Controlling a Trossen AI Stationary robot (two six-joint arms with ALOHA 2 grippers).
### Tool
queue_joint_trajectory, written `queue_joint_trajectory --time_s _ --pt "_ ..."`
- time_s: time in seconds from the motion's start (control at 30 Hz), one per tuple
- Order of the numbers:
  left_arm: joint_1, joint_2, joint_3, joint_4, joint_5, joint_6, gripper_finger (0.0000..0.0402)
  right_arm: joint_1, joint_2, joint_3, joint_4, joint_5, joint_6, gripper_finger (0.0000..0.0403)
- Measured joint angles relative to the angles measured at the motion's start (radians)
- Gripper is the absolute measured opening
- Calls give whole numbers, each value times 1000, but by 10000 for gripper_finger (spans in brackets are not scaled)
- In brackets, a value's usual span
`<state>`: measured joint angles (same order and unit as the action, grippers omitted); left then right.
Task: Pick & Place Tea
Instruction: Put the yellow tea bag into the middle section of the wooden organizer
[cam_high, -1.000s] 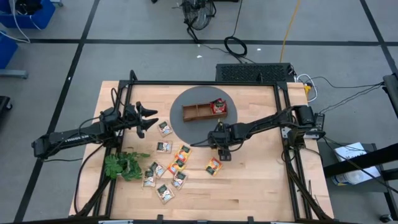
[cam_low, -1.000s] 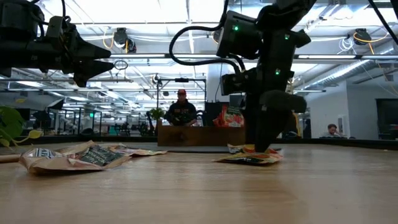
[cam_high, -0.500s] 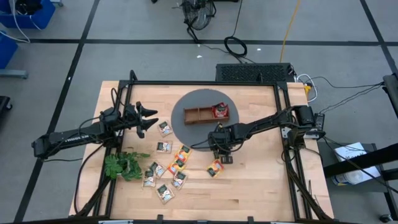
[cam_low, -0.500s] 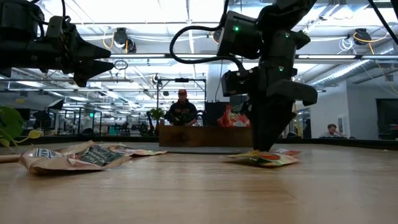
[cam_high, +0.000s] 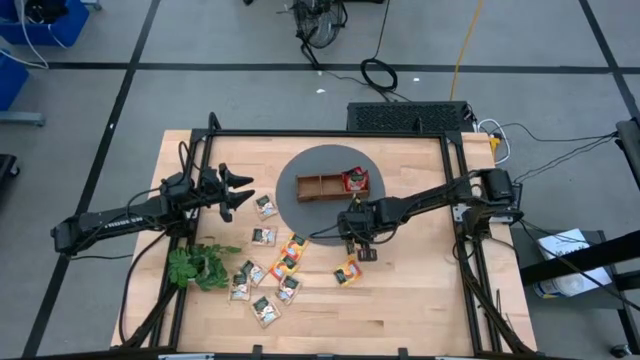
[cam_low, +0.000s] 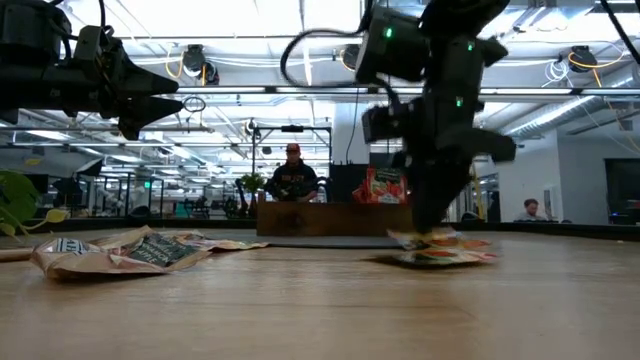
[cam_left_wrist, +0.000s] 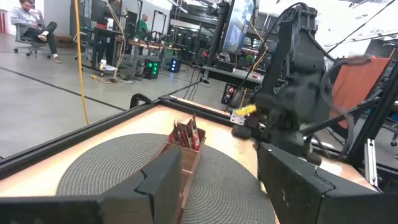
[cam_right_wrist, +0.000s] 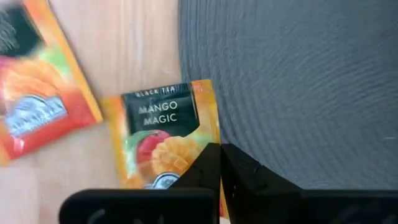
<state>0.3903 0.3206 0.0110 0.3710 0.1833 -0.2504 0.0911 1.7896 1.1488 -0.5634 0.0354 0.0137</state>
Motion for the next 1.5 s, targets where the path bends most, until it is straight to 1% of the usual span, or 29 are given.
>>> queue_joint_trajectory --time_s 0.27,0.43,0.57,0.73,0.8,0.9,0.97,1.03,1.13,1.23,1.33,1.43,1.5 --pt "0 0 0 0 0 0 214 57 -129 1 42 147 2 0" --pt "0 0 0 0 0 0 214 58 -165 2 96 156 -2 0" --pt "0 0 0 0 0 0 214 51 -166 2 143 203 -48 0" --pt "0 0 0 0 0 0 214 33 -166 3 160 199 -27 1" --pt "0 0 0 0 0 0 214 41 -166 2 164 166 -25 8" --pt "0 0 0 0 0 0 214 67 -152 1 219 75 -25 46" --pt "0 0 0 0 0 0 214 86 -131 0 234 37 -12 90" --pt "0 0 0 0 0 0 214 101 -97 0 256 37 -17 144" --pt "0 0 0 0 0 0 214 106 -25 17 238 42 -38 224" --pt "0 0 0 0 0 0 214 92 48 57 234 44 -11 279" --pt "0 0 0 0 0 0 214 81 112 105 214 53 -46 304" --pt "0 0 0 0 0 0 214 76 156 137 176 80 -105 309" --pt "0 0 0 0 0 0 214 70 172 153 153 89 -110 307"
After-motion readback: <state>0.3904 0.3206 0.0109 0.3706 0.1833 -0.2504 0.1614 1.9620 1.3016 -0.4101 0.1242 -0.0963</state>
